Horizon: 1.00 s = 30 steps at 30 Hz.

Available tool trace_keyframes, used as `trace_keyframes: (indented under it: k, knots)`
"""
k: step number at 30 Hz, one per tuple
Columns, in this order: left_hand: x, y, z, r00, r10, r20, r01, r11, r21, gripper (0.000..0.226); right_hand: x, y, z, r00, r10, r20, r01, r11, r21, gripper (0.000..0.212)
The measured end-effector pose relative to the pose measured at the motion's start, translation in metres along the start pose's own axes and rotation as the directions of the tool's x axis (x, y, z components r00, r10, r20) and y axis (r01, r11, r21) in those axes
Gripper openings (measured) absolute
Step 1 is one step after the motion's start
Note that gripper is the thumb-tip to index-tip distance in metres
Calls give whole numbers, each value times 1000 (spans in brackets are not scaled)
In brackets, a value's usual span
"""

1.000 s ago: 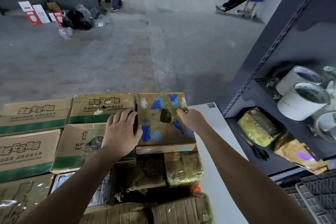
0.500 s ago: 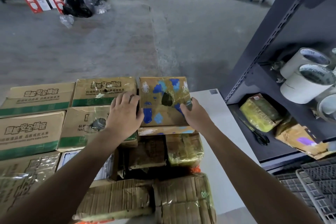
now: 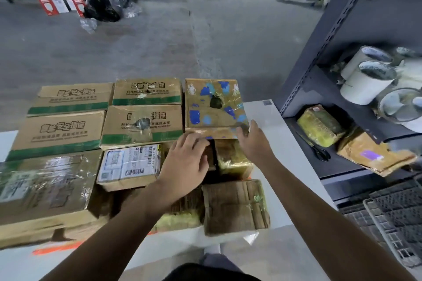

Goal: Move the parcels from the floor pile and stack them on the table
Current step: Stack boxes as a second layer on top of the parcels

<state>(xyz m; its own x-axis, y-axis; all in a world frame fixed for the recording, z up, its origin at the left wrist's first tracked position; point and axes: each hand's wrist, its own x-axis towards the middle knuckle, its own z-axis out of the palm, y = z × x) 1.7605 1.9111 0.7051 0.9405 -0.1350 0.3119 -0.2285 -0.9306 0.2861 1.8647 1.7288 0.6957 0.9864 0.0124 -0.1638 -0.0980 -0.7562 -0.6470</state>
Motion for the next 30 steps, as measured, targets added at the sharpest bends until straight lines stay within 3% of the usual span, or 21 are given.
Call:
trace_keyframes:
  k: [4, 8, 12, 16, 21, 30]
  knots:
    - [-45, 9, 6, 989, 13, 150, -6, 999, -45, 40, -53, 10, 6, 998, 57, 3, -57, 998, -20, 43]
    - [-73, 20, 12, 910, 34, 413, -24, 999, -30, 79, -90, 14, 12, 997, 69, 23, -66, 994, -88, 62]
    - [-85, 26, 22, 807, 27, 589, -73, 996, 54, 110, -113, 26, 7, 991, 131, 23, -125, 977, -170, 61]
    - [-78, 32, 28, 803, 5, 596, -92, 989, 116, 110, -125, 45, 3, 972, 212, 103, -197, 970, -139, 61]
    - [-71, 32, 27, 858, 3, 513, -71, 991, 114, 101, -114, 49, -6, 987, 113, 114, -93, 982, -163, 47]
    - [-73, 22, 39, 857, -80, 508, 41, 995, 87, 97, -92, 49, 4, 977, 81, 196, -25, 962, -273, 52]
